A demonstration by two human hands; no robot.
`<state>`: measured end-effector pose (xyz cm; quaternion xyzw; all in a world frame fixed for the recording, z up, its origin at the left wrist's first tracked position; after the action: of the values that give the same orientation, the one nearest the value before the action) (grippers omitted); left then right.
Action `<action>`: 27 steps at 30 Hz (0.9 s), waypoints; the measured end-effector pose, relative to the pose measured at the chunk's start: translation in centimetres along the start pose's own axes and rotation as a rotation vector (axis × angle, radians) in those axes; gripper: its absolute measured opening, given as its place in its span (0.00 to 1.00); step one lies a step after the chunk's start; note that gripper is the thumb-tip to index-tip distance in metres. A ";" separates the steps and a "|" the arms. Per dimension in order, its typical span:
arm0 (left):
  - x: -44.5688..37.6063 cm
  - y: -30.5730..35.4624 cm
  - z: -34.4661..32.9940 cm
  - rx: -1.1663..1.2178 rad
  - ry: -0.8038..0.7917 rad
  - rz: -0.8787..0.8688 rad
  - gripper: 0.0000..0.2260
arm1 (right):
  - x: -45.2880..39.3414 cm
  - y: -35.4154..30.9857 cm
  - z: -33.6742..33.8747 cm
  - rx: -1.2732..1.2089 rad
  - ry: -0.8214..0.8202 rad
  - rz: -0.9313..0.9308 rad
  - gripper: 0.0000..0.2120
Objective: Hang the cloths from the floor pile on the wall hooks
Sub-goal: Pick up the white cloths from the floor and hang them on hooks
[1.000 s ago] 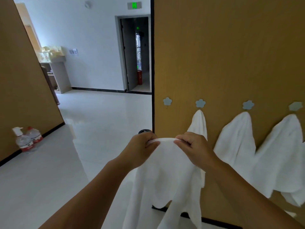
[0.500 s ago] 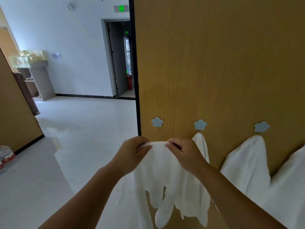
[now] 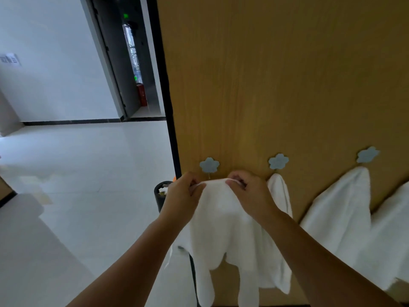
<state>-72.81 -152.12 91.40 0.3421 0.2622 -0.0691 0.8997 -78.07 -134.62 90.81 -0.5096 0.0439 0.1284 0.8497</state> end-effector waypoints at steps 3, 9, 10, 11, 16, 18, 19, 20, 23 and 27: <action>-1.7 -0.1 0.2 -0.008 0.109 -0.013 0.06 | -1.2 -0.6 -0.4 0.004 0.100 0.023 0.03; -2.6 -1.6 -0.6 -0.023 0.292 0.081 0.09 | -2.6 -0.8 -2.1 0.100 0.173 0.035 0.07; -2.4 -1.9 -0.9 -0.029 0.307 0.099 0.09 | -2.6 -0.7 -2.3 0.107 0.191 0.035 0.08; -2.3 -2.1 -1.3 -0.032 0.316 0.114 0.09 | -2.6 -0.5 -2.6 0.111 0.209 0.042 0.08; -1.7 -3.0 -2.3 -0.018 0.320 0.149 0.08 | -2.5 0.9 -3.6 0.147 0.256 0.085 0.08; -1.2 -3.3 -2.8 -0.016 0.304 0.161 0.08 | -2.3 1.6 -4.0 0.160 0.283 0.112 0.07; -1.0 -3.5 -3.1 -0.010 0.294 0.171 0.07 | -2.2 1.8 -4.2 0.168 0.293 0.125 0.07; -0.7 -3.7 -3.3 -0.006 0.282 0.181 0.07 | -2.1 2.1 -4.4 0.177 0.298 0.133 0.07; -0.4 -3.8 -4.0 0.007 0.233 0.192 0.08 | -1.9 3.0 -5.1 0.185 0.279 0.161 0.06; -0.1 -4.1 -4.7 -0.007 0.132 0.178 0.11 | -1.4 4.0 -5.7 0.196 0.205 0.136 0.05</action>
<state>-76.17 -152.14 86.15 0.3649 0.2895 0.0346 0.8842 -80.16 -138.12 84.94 -0.4307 0.1770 0.1282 0.8757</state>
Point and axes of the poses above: each hand's wrist, its own x-axis away from the middle knuckle, its own z-axis out of the back of the hand, y = z × x, the point moved 3 cm from there along -x, towards the middle knuckle, and after that the axes turned 11 degrees about -z, right-handed, at the moved point
